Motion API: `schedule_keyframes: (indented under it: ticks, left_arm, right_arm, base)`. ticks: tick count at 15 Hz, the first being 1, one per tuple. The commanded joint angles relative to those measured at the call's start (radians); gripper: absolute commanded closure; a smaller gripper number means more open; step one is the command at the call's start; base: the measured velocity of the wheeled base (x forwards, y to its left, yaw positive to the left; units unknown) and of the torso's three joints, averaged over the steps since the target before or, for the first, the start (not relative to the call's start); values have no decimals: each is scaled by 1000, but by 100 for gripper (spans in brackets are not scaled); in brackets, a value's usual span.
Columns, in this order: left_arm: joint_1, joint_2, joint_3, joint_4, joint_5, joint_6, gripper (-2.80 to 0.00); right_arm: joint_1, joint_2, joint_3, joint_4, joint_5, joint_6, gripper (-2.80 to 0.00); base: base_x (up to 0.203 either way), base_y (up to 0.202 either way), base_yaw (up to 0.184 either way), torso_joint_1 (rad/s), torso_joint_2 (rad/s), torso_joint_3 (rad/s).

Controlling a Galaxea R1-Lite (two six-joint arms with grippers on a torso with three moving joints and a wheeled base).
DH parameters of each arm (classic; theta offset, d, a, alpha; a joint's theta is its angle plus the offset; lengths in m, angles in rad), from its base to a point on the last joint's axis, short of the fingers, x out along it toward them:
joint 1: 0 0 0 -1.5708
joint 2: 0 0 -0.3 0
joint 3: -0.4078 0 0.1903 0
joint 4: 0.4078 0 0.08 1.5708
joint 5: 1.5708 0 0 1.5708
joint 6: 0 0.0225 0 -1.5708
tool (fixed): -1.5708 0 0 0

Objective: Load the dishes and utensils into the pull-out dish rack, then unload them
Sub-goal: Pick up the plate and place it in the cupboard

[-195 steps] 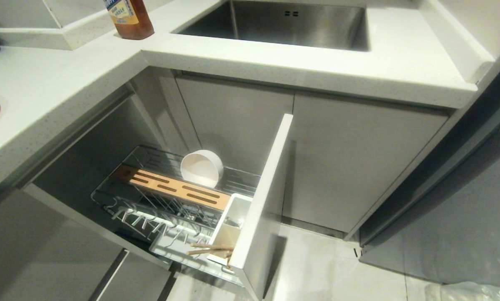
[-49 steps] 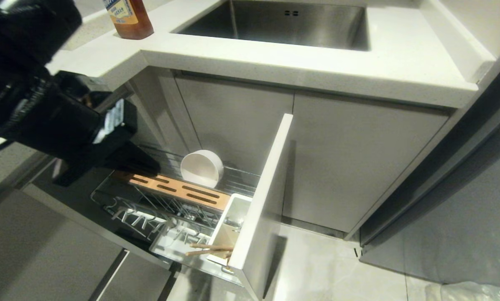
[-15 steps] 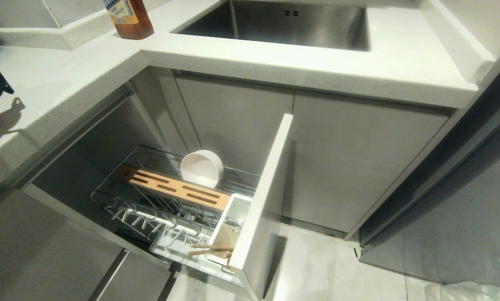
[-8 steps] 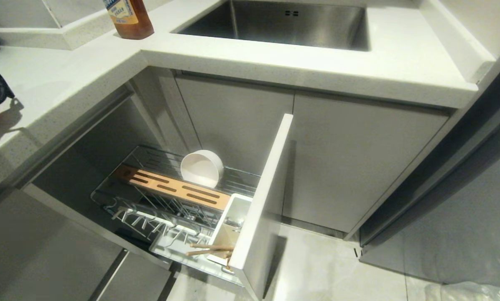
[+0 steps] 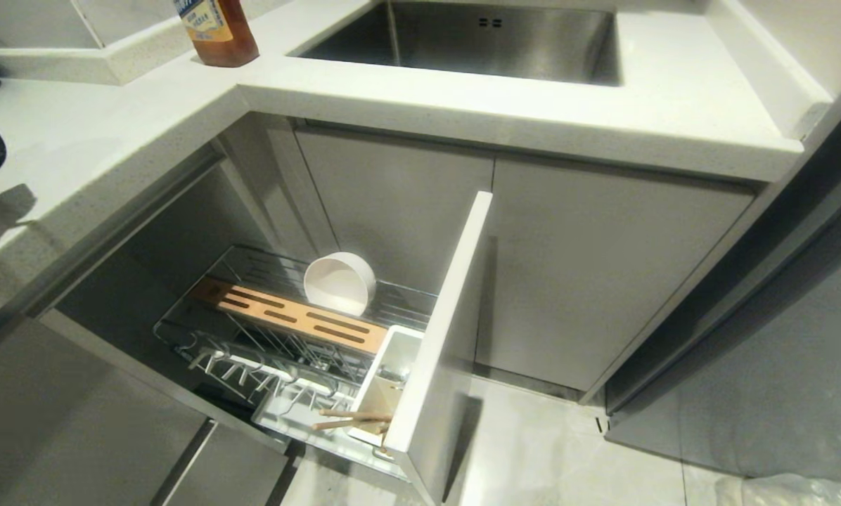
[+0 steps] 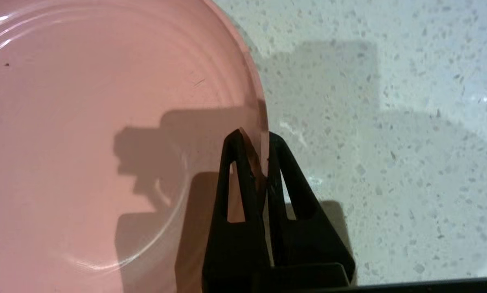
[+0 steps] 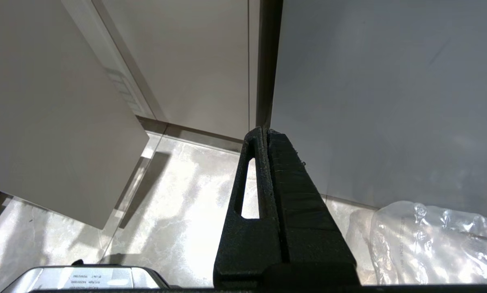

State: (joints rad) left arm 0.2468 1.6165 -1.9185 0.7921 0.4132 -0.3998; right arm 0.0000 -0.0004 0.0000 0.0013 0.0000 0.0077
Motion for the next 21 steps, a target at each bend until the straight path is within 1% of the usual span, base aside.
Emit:
schedule_keyframes:
  ticks: [1,4,5,6,7,9,10,15,19,21]
  left_arm:
    - [0,-12,0,4,1,-4,0]
    - [-14,-44,0,5,-2,2,0]
    - [-24,-65,0,8,-3,22,0]
    - [-40,-89,0,23,-4,48,0]
    - [-62,-111,-1,48,-3,59,0]
    - [-108,-149,-10,53,0,60,0]
    - [-146,-172,-16,41,1,60,0]
    - [-264,-293,-20,-90,0,64,0]
    - [-405,-360,-19,-299,-4,64,0]
    - [-487,-390,-14,-362,-6,52,0]
  right_arm:
    - [0,0,0,-1,0,0,0]
    - [0,0,0,-1,0,0,0]
    - [0,0,0,-1,0,0,0]
    - [0,0,0,-1,0,0,0]
    - [0,0,0,-1,0,0,0]
    - [0,0,0,-1,0,0,0]
    - [0,0,0,-1,0,0,0]
    - [0,0,0,-1,0,0,0]
    - [0,0,0,-1,0,0,0]
    - [0,0,0,-1,0,0,0]
  base:
    - [0,0,0,0,0,0]
    - [0,0,0,0,0,0]
    - [0,0,0,0,0,0]
    - [0,0,0,0,0,0]
    - [0,0,0,0,0,0]
    - [0,0,0,0,0,0]
    - [0,0,0,0,0,0]
    - [0,0,0,0,0,0]
    - [0,0,0,0,0,0]
    - [0,0,0,0,0,0]
